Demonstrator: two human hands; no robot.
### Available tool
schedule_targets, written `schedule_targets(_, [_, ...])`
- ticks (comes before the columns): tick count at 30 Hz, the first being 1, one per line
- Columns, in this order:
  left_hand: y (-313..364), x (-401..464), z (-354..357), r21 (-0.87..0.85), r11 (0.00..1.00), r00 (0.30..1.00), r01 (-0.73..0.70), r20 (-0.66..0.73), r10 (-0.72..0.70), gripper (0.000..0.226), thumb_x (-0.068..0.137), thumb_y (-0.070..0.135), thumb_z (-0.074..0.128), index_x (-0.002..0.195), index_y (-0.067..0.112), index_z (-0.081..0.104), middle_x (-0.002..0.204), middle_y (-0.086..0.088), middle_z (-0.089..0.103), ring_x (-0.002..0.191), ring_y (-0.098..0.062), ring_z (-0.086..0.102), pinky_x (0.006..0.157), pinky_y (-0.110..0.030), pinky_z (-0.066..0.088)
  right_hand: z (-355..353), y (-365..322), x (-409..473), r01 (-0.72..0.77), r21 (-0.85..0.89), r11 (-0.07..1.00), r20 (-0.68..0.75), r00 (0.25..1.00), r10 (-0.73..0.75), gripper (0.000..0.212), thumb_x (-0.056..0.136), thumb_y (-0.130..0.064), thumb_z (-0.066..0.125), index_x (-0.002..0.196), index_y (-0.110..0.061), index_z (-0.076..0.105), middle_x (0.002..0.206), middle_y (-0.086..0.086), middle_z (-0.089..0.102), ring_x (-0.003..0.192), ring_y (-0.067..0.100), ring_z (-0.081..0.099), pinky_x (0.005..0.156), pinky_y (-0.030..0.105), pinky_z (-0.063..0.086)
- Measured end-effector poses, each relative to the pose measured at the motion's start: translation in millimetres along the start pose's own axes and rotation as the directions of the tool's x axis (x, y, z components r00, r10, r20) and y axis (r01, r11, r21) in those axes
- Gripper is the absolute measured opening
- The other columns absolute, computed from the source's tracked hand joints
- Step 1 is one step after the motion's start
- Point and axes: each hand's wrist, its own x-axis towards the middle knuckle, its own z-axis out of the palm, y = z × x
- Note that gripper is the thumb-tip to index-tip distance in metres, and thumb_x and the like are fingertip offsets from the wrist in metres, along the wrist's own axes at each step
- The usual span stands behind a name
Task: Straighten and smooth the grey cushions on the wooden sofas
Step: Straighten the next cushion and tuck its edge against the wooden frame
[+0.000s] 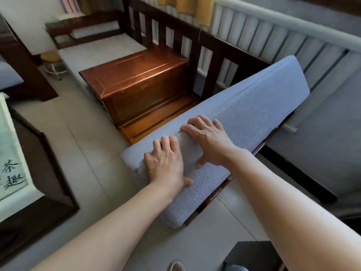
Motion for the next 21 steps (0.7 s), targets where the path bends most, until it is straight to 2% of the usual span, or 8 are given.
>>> schedule_targets(6, [6.4, -10.8, 15.3, 0.008, 1.000, 0.999, -0.023, 0.035, 0.023, 0.104, 0.064, 0.064, 0.073, 0.135, 0.011, 0.018, 0.127, -0.006, 0.029, 0.115, -0.023, 0.033, 0.086, -0.034, 0.036, 17.3, -7.1, -10.5, -0.011, -0.004, 1.000, -0.017, 1.000, 0.011, 0.098, 0.053, -0.048, 0.085, 0.135, -0.029, 0.035, 0.139, -0.004, 0.030, 0.134, 0.020, 0.021, 0.111, 0.042, 0.019])
schedule_targets(11, [-7.4, 8.8, 36.3, 0.014, 1.000, 0.993, -0.013, 0.115, 0.011, 0.091, 0.066, 0.058, 0.075, 0.126, 0.015, 0.022, 0.126, -0.006, 0.029, 0.117, -0.024, 0.032, 0.087, -0.035, 0.038, 40.1, -16.9, 12.9, -0.010, 0.041, 0.999, -0.003, 1.000, 0.010, 0.083, 0.061, -0.047, 0.082, 0.129, -0.027, 0.038, 0.135, -0.003, 0.034, 0.130, 0.022, 0.027, 0.110, 0.043, 0.018])
schedule_targets(13, [-15.1, 14.8, 44.7, 0.029, 1.000, 0.992, 0.000, 0.130, -0.004, 0.091, 0.065, 0.057, 0.075, 0.125, 0.016, 0.022, 0.125, -0.006, 0.028, 0.117, -0.024, 0.032, 0.087, -0.035, 0.038, 54.0, -22.0, 20.2, 0.000, 0.087, 0.996, -0.039, 0.999, 0.004, 0.081, 0.062, -0.045, 0.082, 0.128, -0.026, 0.039, 0.134, -0.001, 0.035, 0.129, 0.023, 0.028, 0.109, 0.043, 0.018])
schedule_targets(18, [-29.9, 11.9, 58.0, -0.014, 0.999, 0.997, -0.039, 0.073, 0.040, 0.095, 0.063, 0.062, 0.073, 0.131, 0.021, 0.021, 0.126, -0.003, 0.026, 0.117, -0.024, 0.030, 0.087, -0.035, 0.036, 71.7, -23.3, 22.7, 0.025, 0.119, 0.993, -0.147, 0.989, -0.008, 0.085, 0.049, -0.042, 0.087, 0.122, -0.021, 0.049, 0.127, 0.005, 0.044, 0.122, 0.029, 0.037, 0.110, 0.046, 0.023])
schedule_targets(20, [-37.3, 7.1, 63.4, -0.065, 0.997, 0.997, -0.037, 0.061, 0.041, 0.101, 0.066, 0.061, 0.071, 0.141, 0.026, 0.013, 0.135, -0.002, 0.021, 0.123, -0.023, 0.026, 0.092, -0.035, 0.035, 76.5, -19.0, 21.6, 0.048, 0.057, 0.997, -0.177, 0.983, -0.037, 0.097, 0.038, -0.039, 0.091, 0.124, -0.019, 0.050, 0.126, 0.008, 0.046, 0.120, 0.032, 0.040, 0.108, 0.050, 0.026])
schedule_targets(21, [-40.6, 5.1, 65.3, -0.094, 0.995, 0.996, -0.033, 0.074, 0.040, 0.103, 0.067, 0.060, 0.071, 0.143, 0.030, 0.008, 0.140, -0.001, 0.016, 0.127, -0.023, 0.023, 0.096, -0.036, 0.035, 76.6, -18.3, 20.7, 0.051, 0.027, 0.998, -0.143, 0.989, -0.046, 0.106, 0.035, -0.038, 0.091, 0.129, -0.019, 0.047, 0.130, 0.008, 0.044, 0.124, 0.032, 0.038, 0.109, 0.053, 0.023])
